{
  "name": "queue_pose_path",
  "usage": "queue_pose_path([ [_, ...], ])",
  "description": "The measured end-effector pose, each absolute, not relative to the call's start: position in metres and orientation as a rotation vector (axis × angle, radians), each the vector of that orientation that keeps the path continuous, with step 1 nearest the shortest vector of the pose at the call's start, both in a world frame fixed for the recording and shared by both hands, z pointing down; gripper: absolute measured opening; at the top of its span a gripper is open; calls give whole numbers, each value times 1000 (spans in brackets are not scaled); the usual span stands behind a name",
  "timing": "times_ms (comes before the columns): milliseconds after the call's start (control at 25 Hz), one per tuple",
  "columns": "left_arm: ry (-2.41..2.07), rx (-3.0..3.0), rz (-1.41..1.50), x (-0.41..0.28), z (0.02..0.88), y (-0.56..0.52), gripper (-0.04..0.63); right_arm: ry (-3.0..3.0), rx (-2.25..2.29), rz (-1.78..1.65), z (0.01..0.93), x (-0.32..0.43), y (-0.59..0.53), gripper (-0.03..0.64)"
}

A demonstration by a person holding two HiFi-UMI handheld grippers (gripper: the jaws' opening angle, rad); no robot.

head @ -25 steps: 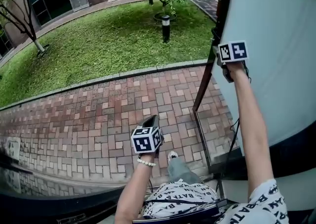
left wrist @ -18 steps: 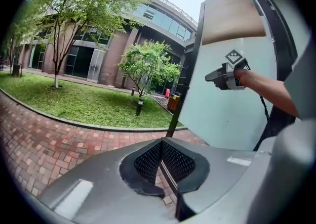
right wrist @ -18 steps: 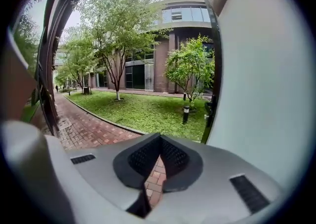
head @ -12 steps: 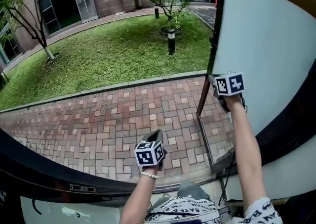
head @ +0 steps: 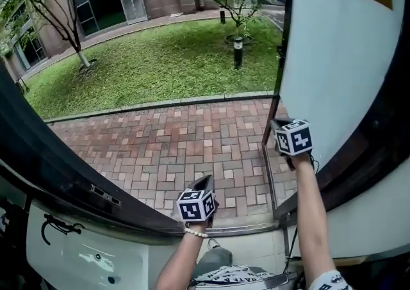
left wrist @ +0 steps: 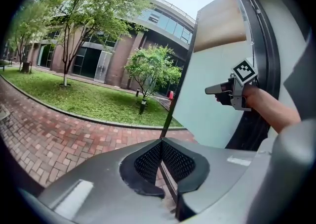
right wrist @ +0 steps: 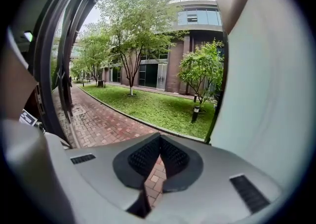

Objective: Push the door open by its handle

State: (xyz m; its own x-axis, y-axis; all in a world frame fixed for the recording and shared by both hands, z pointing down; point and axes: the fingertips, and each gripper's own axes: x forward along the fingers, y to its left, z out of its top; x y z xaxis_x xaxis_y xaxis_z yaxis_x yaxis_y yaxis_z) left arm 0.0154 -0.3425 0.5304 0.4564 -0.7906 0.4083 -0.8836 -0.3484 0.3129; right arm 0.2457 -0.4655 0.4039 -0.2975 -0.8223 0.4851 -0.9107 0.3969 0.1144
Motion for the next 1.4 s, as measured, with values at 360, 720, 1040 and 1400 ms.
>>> queue_pose_path([
  [360, -1510, 2152, 277, 38, 549, -204, -12, -2293, 1385, 280, 432, 242, -331, 0],
  [720, -1497, 2133, 304, 58, 546, -107, -12, -2350, 1387, 372, 451, 246, -207, 0],
  [1040, -1460, 2179, 296, 61, 542, -53, -12, -2363, 1379, 412, 479, 226, -105, 0],
  [1400, -1462, 2172, 281, 4, 552, 51, -12, -2339, 1376, 446, 505, 175, 17, 0],
])
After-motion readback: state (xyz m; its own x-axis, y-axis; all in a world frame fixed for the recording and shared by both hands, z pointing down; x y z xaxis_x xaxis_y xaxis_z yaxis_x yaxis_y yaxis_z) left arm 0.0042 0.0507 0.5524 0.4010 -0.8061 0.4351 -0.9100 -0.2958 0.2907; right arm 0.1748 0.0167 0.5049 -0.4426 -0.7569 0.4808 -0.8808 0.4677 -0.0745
